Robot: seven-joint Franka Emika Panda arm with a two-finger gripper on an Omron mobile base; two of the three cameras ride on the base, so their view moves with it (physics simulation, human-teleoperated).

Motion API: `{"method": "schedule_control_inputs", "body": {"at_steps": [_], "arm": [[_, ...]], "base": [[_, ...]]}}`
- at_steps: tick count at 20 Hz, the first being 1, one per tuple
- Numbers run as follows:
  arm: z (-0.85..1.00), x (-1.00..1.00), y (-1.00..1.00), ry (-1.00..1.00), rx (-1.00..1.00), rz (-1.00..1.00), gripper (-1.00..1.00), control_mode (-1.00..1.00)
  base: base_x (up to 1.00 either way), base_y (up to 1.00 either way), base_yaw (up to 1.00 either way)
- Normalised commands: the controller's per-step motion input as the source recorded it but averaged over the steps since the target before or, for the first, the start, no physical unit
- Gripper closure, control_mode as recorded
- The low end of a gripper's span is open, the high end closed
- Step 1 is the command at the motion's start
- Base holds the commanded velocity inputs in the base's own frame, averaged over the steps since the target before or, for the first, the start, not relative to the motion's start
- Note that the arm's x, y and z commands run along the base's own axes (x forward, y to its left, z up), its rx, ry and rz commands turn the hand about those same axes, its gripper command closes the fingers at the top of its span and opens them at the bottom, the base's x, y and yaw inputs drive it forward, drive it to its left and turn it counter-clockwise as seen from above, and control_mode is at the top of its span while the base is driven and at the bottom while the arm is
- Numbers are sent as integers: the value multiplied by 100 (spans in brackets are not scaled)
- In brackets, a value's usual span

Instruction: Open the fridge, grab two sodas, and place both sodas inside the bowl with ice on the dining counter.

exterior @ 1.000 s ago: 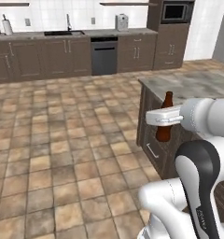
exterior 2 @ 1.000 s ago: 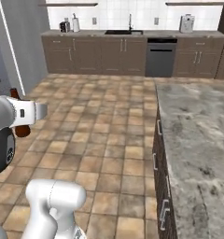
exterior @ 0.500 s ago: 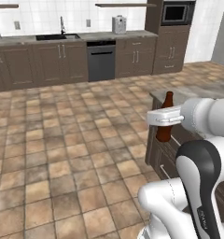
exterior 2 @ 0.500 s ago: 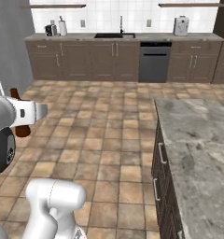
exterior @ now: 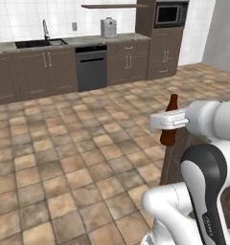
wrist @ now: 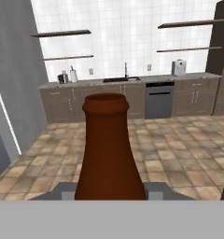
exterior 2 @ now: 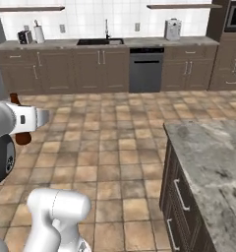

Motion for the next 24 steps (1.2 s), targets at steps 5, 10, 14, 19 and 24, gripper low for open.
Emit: {"method": "schedule_control_inputs", "body": {"at_steps": [5,10,14,19,24], "arm": [[0,0,0,0,0,0,100,100],[0,0,0,0,0,0,100,100],[0,0,0,0,0,0,100,100],[0,0,0,0,0,0,100,100],[0,0,0,0,0,0,100,100]], "base": [[100,63,-29],[100,61,-30],[100,65,-39],[90,64,-48],[68,52,-56]]}}
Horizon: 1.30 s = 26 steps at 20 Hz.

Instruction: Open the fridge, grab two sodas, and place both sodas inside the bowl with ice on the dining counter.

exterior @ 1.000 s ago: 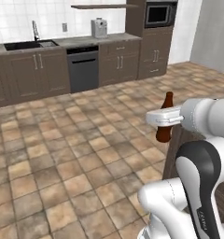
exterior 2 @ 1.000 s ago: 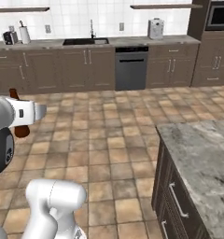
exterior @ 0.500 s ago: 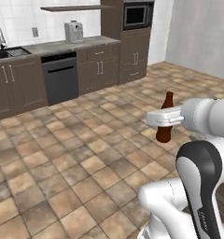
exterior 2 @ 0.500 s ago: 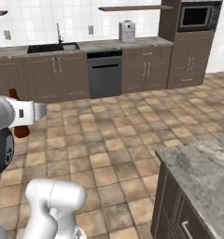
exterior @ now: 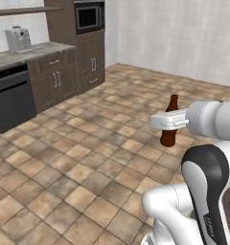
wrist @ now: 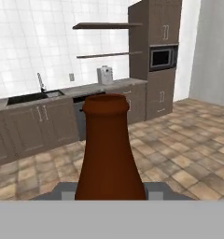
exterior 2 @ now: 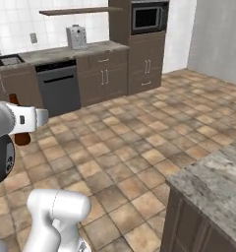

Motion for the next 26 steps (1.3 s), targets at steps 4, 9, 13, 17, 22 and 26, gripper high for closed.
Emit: {"method": "schedule_control_inputs", "body": {"at_steps": [4,9,13,17,22,26], "arm": [[0,0,0,0,0,0,100,100],[0,0,0,0,0,0,100,100],[0,0,0,0,0,0,100,100],[0,0,0,0,0,0,100,100],[0,0,0,0,0,0,100,100],[0,0,0,0,0,0,100,100]], "base": [[59,48,-58],[50,44,-60],[49,42,-61],[61,46,-59],[94,59,-50],[100,65,-43]]}}
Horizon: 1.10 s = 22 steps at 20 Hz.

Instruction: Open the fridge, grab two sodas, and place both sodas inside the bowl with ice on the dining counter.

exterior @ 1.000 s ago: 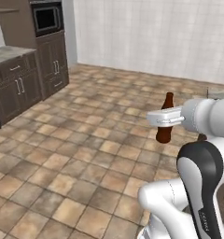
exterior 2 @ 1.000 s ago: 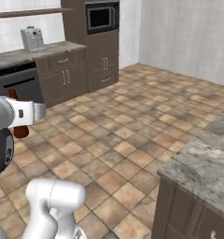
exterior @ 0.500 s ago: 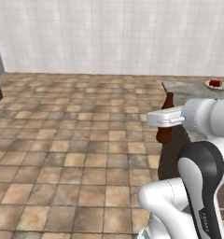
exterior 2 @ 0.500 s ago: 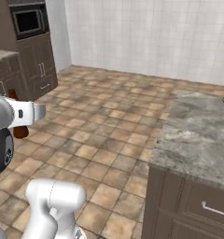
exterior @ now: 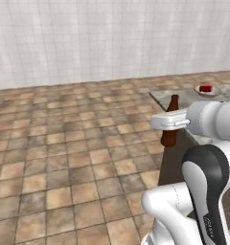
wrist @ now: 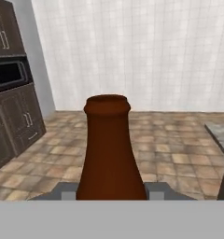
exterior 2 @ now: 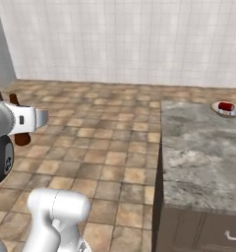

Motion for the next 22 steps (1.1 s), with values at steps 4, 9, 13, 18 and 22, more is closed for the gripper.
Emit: {"method": "schedule_control_inputs", "body": {"at_steps": [4,9,13,18,22], "arm": [[0,0,0,0,0,0,100,100],[0,0,0,0,0,0,100,100],[0,0,0,0,0,0,100,100],[0,0,0,0,0,0,100,100],[0,0,0,0,0,0,100,100]], "base": [[100,69,-41],[100,70,-43],[100,70,-44],[99,69,-45],[100,70,-44]]}}
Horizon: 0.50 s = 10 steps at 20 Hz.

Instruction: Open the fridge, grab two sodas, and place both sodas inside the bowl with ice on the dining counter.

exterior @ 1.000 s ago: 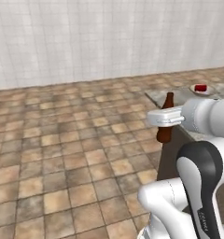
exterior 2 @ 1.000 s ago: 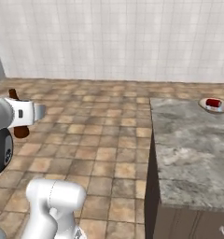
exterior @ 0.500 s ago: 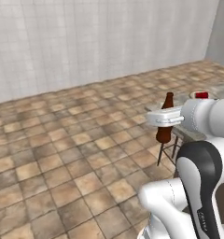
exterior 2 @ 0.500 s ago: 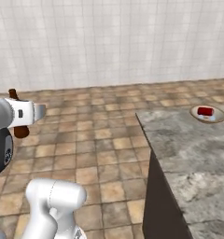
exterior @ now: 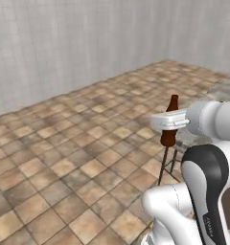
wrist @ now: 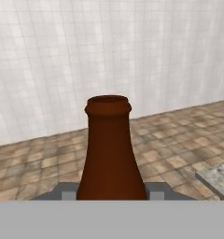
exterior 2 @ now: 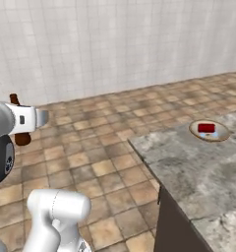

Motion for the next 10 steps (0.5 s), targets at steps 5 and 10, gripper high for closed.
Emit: {"method": "schedule_control_inputs", "body": {"at_steps": [5,10], "arm": [[0,0,0,0,0,0,100,100],[0,0,0,0,0,0,100,100]], "base": [[97,70,-45],[78,62,-50]]}}
